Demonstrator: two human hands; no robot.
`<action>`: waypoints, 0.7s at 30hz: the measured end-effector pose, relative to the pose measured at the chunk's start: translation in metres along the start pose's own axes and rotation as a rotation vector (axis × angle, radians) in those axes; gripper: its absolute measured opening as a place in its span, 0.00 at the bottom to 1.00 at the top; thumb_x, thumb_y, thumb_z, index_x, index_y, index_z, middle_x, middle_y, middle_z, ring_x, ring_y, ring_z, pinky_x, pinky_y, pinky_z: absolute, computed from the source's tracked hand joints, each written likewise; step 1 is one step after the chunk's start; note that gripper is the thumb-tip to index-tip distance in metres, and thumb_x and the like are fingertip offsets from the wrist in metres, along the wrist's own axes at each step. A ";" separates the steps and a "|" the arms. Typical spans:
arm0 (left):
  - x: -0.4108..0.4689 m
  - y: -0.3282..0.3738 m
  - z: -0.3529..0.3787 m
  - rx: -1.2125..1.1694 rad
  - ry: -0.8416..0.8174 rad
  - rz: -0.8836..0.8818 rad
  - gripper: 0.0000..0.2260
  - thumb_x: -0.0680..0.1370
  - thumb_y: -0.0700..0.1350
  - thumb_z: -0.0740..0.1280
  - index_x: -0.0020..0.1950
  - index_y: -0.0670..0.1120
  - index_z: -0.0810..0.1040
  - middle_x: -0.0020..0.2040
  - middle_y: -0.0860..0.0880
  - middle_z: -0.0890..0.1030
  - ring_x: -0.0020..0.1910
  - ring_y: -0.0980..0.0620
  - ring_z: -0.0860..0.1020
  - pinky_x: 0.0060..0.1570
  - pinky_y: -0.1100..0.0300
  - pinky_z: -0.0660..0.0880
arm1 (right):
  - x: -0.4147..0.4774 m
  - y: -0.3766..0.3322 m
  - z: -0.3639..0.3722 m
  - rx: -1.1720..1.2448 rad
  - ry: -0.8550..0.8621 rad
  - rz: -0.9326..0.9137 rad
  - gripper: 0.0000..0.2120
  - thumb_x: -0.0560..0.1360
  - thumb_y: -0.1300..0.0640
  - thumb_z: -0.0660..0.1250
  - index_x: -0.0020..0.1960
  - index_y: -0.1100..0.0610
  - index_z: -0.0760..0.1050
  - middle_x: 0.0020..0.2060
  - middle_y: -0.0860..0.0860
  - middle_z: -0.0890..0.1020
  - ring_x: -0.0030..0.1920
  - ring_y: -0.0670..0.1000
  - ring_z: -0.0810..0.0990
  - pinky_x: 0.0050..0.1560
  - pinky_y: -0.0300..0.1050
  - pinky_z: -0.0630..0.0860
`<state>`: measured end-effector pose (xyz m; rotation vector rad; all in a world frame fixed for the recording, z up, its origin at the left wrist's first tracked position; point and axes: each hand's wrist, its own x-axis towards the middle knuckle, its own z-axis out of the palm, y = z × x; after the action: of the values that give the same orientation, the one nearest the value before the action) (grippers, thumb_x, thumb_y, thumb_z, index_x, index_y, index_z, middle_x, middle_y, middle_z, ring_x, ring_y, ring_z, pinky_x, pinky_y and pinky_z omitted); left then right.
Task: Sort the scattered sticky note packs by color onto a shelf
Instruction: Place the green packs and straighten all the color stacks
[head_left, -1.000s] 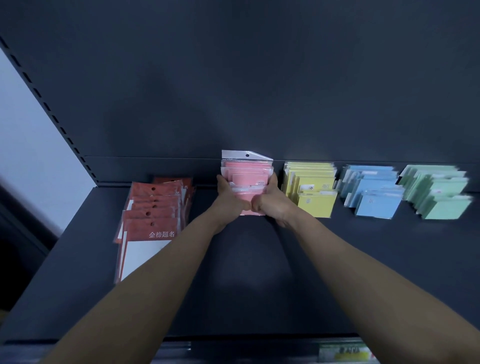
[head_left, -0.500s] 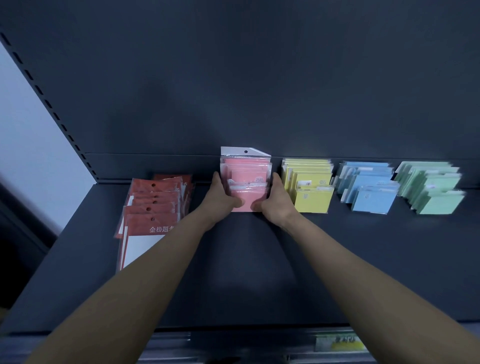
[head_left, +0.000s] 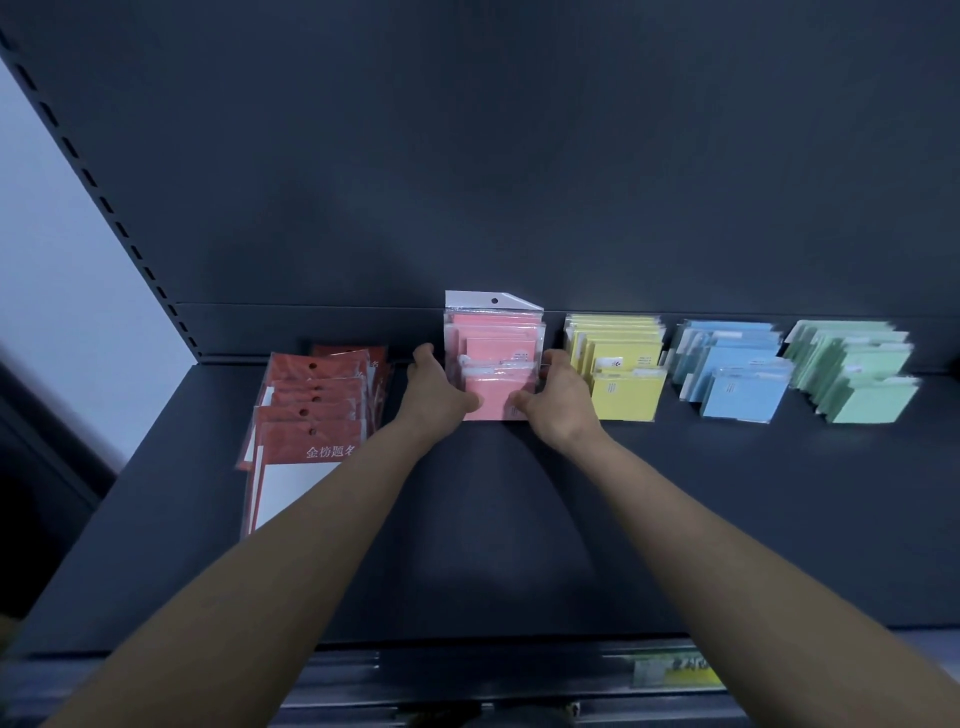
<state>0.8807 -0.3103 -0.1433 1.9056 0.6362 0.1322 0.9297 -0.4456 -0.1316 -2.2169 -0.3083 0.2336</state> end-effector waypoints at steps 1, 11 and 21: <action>0.000 0.001 -0.001 -0.004 0.003 0.006 0.40 0.71 0.38 0.72 0.75 0.43 0.50 0.67 0.39 0.67 0.62 0.44 0.71 0.54 0.57 0.69 | 0.000 -0.001 -0.001 -0.004 0.007 -0.006 0.20 0.71 0.67 0.70 0.60 0.62 0.67 0.51 0.57 0.80 0.49 0.56 0.79 0.51 0.49 0.76; -0.002 0.003 -0.002 0.035 -0.009 0.027 0.37 0.73 0.38 0.70 0.74 0.42 0.51 0.64 0.38 0.72 0.60 0.42 0.74 0.50 0.58 0.70 | -0.003 0.002 -0.003 -0.060 0.041 0.004 0.19 0.76 0.65 0.65 0.65 0.64 0.65 0.54 0.58 0.79 0.52 0.56 0.77 0.47 0.43 0.71; -0.011 0.022 -0.022 0.159 0.102 0.246 0.32 0.72 0.36 0.69 0.72 0.41 0.57 0.63 0.40 0.68 0.51 0.46 0.71 0.46 0.64 0.65 | -0.018 -0.032 -0.004 -0.234 0.311 -0.272 0.21 0.75 0.61 0.65 0.66 0.61 0.67 0.61 0.57 0.73 0.62 0.58 0.70 0.63 0.51 0.68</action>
<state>0.8712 -0.3031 -0.1125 2.1377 0.4887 0.3464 0.9090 -0.4346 -0.1024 -2.3643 -0.4775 -0.3067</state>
